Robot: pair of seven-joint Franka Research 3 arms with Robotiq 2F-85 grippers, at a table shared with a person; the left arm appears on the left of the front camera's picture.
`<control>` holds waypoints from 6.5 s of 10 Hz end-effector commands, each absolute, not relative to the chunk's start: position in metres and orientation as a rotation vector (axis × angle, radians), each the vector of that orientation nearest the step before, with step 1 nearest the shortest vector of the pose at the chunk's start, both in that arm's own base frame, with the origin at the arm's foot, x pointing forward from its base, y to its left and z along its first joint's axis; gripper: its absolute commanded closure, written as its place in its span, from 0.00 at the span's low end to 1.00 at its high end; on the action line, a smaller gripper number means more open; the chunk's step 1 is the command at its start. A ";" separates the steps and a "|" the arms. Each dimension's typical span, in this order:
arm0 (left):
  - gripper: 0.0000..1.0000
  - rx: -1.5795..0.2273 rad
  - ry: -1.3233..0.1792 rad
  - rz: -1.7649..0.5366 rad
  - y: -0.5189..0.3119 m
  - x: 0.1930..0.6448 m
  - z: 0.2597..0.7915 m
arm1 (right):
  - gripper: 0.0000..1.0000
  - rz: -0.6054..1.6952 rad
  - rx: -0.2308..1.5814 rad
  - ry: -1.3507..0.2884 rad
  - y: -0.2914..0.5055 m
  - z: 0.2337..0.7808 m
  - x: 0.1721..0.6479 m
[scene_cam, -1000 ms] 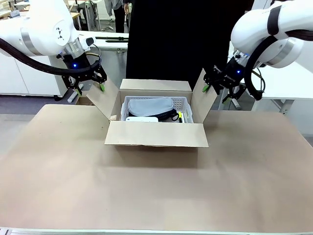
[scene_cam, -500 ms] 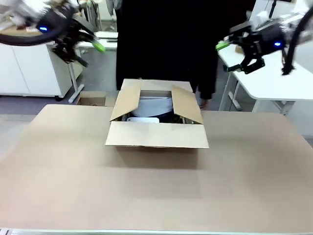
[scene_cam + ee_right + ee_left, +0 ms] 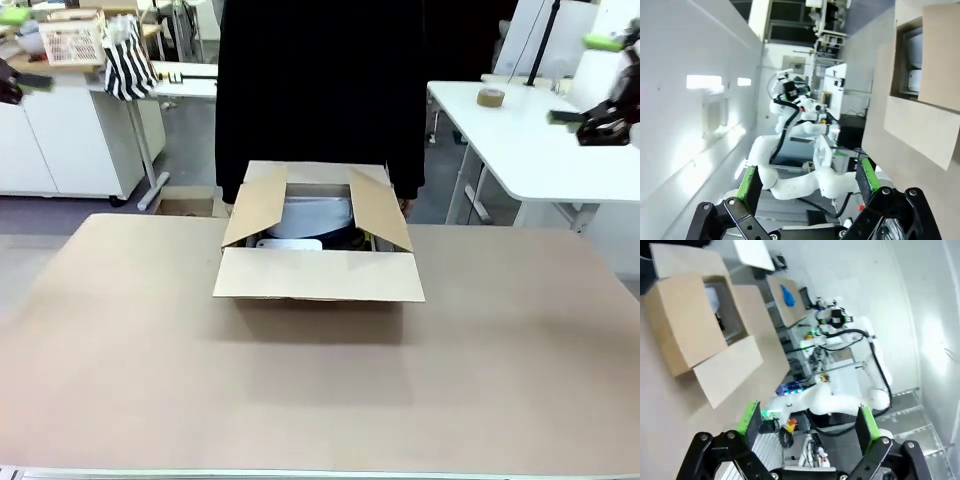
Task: Pack the gift set into the box.
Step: Lift both hands away from the flaps of the Package Box, then press and hold the closed box until the human finishes sealing it.
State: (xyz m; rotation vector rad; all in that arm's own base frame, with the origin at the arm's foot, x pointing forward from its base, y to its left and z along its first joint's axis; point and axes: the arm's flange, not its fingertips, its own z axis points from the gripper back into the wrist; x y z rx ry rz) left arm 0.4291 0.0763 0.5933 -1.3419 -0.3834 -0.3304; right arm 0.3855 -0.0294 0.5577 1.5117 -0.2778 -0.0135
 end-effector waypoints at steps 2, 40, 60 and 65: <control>0.00 -1.216 -0.379 -0.326 0.047 0.428 0.612 | 0.00 -0.001 1.423 -0.289 -0.010 0.573 0.396; 0.00 -1.216 -0.379 -0.326 0.047 0.428 0.612 | 0.00 -0.001 1.423 -0.289 -0.010 0.573 0.396; 0.00 -1.216 -0.379 -0.326 0.047 0.428 0.612 | 0.00 -0.001 1.423 -0.289 -0.010 0.573 0.396; 0.00 -1.079 -0.658 -0.423 0.035 0.433 0.612 | 0.00 0.118 1.352 -0.365 0.003 0.565 0.408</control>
